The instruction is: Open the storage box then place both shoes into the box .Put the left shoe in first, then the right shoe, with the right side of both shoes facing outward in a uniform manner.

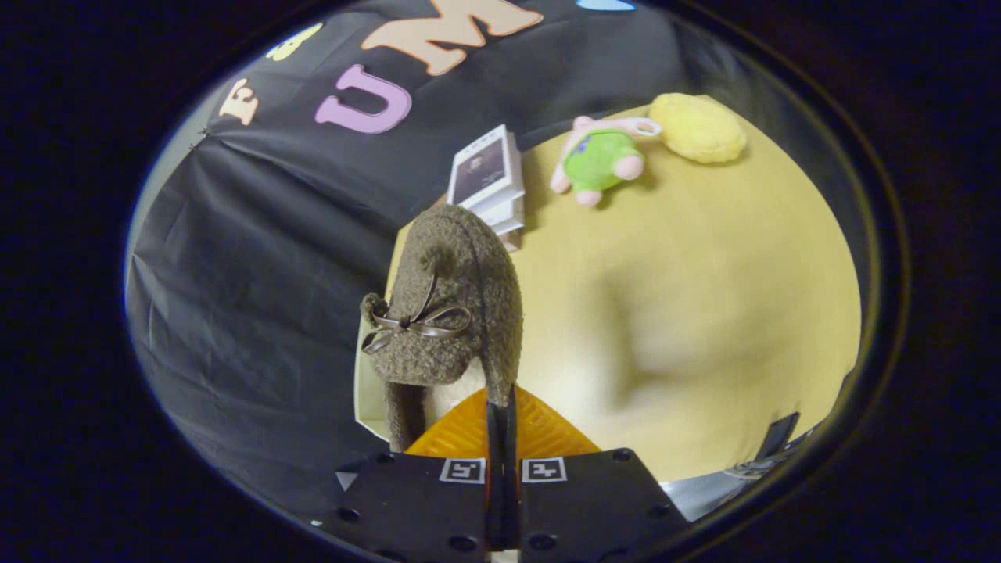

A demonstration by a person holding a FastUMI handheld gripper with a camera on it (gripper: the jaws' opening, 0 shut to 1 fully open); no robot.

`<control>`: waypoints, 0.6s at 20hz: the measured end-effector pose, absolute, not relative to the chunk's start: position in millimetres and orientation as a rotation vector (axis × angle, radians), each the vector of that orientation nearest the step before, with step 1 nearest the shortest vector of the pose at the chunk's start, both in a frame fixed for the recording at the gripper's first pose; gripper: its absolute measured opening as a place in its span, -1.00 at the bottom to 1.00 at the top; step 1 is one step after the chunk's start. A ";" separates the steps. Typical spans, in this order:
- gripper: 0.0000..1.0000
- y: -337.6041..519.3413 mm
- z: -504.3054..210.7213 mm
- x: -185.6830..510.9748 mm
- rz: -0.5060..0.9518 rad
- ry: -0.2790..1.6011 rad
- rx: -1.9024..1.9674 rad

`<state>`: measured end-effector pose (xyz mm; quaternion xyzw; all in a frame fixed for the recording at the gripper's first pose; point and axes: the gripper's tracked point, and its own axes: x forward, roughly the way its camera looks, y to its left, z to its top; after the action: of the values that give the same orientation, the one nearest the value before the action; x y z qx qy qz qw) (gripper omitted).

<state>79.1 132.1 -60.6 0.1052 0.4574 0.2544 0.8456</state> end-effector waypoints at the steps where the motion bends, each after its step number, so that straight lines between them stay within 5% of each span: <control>1: -0.93 152.2 -57.9 73.8 0.556 0.966 0.230; 12: -0.93 314.6 -114.2 40.9 0.571 1.029 0.185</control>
<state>40.9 314.6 -114.2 0.0872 0.4845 0.2691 0.8278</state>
